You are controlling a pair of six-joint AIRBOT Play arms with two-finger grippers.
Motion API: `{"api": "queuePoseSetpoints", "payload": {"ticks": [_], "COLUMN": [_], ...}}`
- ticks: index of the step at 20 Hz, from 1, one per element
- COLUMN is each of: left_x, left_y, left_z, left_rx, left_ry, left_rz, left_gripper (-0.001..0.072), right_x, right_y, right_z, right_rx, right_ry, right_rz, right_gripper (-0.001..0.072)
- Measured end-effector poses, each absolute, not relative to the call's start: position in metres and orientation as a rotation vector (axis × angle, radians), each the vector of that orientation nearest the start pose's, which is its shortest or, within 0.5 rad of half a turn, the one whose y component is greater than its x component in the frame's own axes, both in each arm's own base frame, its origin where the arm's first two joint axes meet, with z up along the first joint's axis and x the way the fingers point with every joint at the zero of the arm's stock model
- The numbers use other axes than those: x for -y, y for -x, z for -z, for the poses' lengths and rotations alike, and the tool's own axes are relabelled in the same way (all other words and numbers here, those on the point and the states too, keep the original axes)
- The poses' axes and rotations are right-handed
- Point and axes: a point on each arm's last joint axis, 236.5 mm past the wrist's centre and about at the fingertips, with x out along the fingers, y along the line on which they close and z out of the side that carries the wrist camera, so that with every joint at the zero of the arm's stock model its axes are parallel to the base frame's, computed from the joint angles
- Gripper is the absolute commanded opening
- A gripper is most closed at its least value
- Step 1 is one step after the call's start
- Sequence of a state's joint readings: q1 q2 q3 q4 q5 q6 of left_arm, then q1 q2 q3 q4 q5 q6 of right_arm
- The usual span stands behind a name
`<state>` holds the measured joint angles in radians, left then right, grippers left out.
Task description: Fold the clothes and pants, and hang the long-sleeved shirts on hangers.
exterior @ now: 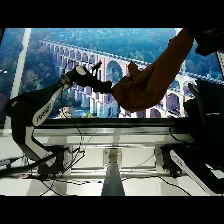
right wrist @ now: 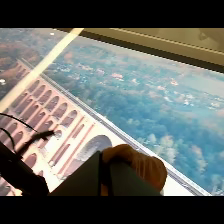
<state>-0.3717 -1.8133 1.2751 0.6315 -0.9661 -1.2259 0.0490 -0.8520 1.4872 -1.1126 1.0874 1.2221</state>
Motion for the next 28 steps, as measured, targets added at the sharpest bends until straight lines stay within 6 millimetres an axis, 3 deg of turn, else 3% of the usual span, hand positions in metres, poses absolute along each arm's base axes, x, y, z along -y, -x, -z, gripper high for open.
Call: {"api": "queuePoseSetpoints", "payload": {"ticks": [3, 5, 8, 11, 15, 18, 23, 28], "left_x": [0.29, 0.259, 0.187, 0.109, 0.023, -0.011, -0.036, -0.041], "left_y": [-0.417, -0.448, -0.475, -0.473, -0.441, -0.408, -0.348, -0.29], "left_z": [0.051, 0.002, -0.075, -0.144, -0.24, -0.304, -0.391, -0.445], "left_rx": [-1.291, -1.157, -0.948, -0.776, -0.544, -0.377, -0.118, 0.056], "left_ry": [0.511, 0.526, 0.434, 0.283, 0.127, 0.07, 0.006, -0.041], "left_rz": [0.721, 0.693, 0.601, 0.45, 0.232, 0.121, -0.008, -0.088], "left_gripper": [0.0019, 0.0019, 0.0019, 0.0019, 0.002, 0.002, 0.002, 0.002], "right_x": [-0.084, -0.061, -0.035, -0.022, -0.016, -0.021, -0.045, -0.059], "right_y": [-0.349, -0.354, -0.356, -0.356, -0.355, -0.353, -0.342, -0.307], "right_z": [-0.335, -0.33, -0.325, -0.32, -0.317, -0.318, -0.336, -0.391], "right_rx": [-0.392, -0.41, -0.438, -0.466, -0.483, -0.481, -0.425, -0.245], "right_ry": [0.102, 0.135, 0.173, 0.171, 0.135, 0.099, 0.013, -0.041], "right_rz": [-0.363, -0.265, -0.164, -0.108, -0.073, -0.087, -0.174, -0.233], "right_gripper": [0.0019, 0.0019, 0.0019, 0.0019, 0.0019, 0.0019, 0.0019, 0.0019]}}
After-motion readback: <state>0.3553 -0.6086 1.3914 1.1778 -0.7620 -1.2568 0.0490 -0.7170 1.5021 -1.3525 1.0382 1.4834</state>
